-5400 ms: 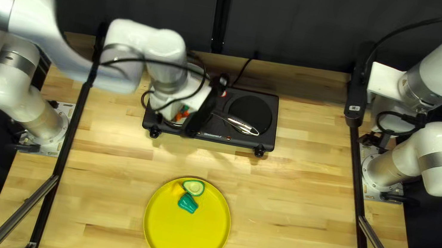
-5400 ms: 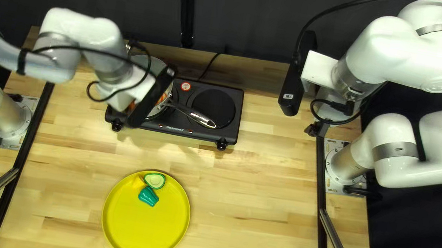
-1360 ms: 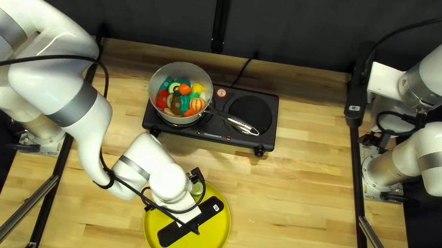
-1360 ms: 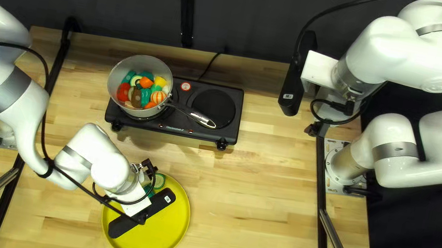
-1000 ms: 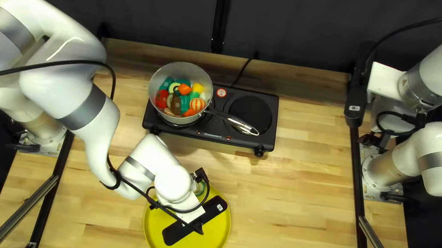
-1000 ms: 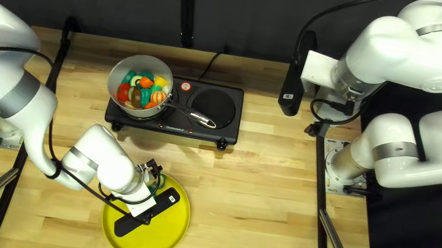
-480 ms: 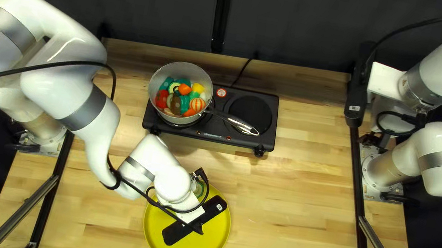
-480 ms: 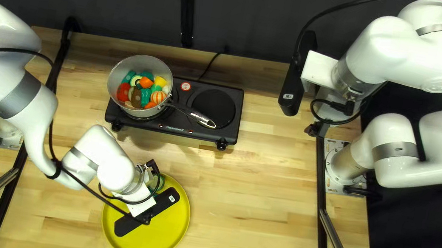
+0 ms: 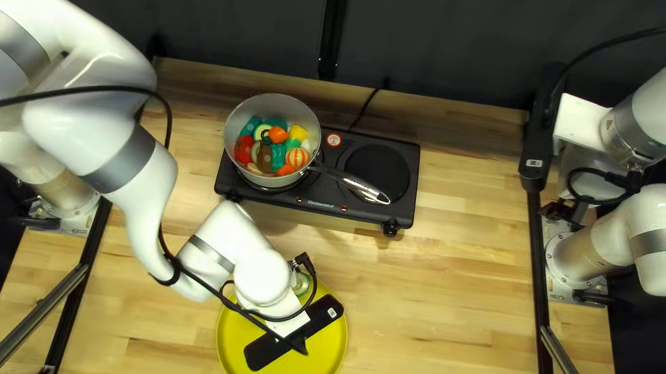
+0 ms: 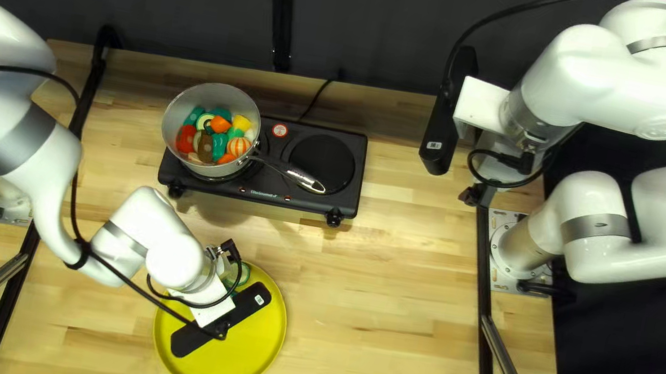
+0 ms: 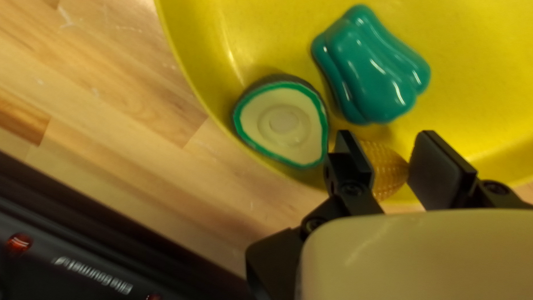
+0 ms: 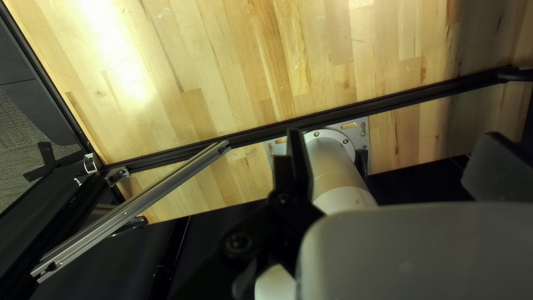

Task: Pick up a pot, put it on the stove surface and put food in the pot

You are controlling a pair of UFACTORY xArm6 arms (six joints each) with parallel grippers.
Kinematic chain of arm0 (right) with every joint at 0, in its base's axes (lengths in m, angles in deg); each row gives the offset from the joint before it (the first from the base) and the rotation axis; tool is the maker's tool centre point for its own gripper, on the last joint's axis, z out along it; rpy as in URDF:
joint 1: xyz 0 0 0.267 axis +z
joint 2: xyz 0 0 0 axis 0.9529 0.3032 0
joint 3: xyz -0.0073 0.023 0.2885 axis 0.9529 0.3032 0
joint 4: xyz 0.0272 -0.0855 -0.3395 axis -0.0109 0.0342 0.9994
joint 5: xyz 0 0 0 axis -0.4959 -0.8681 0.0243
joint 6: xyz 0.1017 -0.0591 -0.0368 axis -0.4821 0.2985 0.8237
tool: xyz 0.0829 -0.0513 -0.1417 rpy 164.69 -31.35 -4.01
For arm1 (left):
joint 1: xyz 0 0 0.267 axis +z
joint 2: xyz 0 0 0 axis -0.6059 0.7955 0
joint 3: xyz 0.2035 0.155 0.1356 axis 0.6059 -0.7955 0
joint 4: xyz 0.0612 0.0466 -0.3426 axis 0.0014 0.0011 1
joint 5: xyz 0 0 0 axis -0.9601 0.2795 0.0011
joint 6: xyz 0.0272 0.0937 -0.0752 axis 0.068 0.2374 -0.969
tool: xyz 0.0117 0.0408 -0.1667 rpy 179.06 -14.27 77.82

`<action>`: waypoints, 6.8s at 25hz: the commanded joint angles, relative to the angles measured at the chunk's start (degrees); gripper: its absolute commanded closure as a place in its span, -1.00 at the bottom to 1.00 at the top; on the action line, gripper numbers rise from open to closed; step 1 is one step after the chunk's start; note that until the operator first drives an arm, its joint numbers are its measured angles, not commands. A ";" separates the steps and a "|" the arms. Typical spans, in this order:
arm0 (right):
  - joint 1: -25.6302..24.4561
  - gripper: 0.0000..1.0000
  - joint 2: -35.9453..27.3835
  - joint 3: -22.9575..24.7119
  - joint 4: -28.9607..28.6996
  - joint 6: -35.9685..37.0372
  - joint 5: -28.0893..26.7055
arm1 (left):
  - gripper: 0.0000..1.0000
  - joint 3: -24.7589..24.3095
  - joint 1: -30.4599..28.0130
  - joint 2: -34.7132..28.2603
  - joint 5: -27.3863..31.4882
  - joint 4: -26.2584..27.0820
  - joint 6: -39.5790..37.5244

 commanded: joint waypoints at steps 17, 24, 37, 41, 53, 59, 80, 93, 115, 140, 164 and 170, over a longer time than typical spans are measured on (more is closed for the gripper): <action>0.00 -1.00 0.00 0.00 0.00 0.00 0.00 | 1.00 -3.16 19.11 -24.76 20.86 -2.73 13.41; 0.00 -1.00 0.00 0.00 0.00 0.00 0.00 | 1.00 -1.93 26.51 -23.36 20.80 -3.08 17.41; 0.00 -1.00 0.00 0.00 0.00 0.00 0.00 | -1.00 -2.65 28.02 -22.60 19.70 -3.18 16.77; 0.00 -1.00 0.00 0.00 0.00 0.00 0.00 | -1.00 -2.65 28.02 -22.60 19.70 -3.18 16.77; 0.00 -1.00 0.00 0.00 0.00 0.00 0.00 | -1.00 -2.82 25.94 -22.56 20.06 -2.27 8.10; 0.00 -1.00 0.00 0.00 0.00 0.00 0.00 | -1.00 -2.33 13.26 -19.55 17.69 -0.54 -16.50; 0.00 -1.00 0.00 0.00 0.00 0.00 0.00 | -1.00 -5.09 2.94 -3.01 -9.07 4.01 -30.93; 0.00 -1.00 0.00 0.00 0.00 0.00 0.00 | -1.00 -1.00 -0.07 6.30 -14.39 5.77 -33.05; 0.00 -1.00 0.00 0.00 0.00 0.00 0.00 | -1.00 -0.65 -2.18 10.91 -20.04 9.78 -26.60; 0.00 -1.00 0.00 0.00 0.00 0.00 0.00 | 1.00 -0.42 -2.25 11.42 -17.99 4.84 -31.21; 0.00 -1.00 0.00 0.00 0.00 0.00 0.00 | 1.00 -8.52 4.02 -13.09 -4.15 6.69 -23.30; 0.00 -1.00 0.00 0.00 0.00 0.00 0.00 | -1.00 -0.66 -1.65 -4.49 -4.08 8.22 -25.85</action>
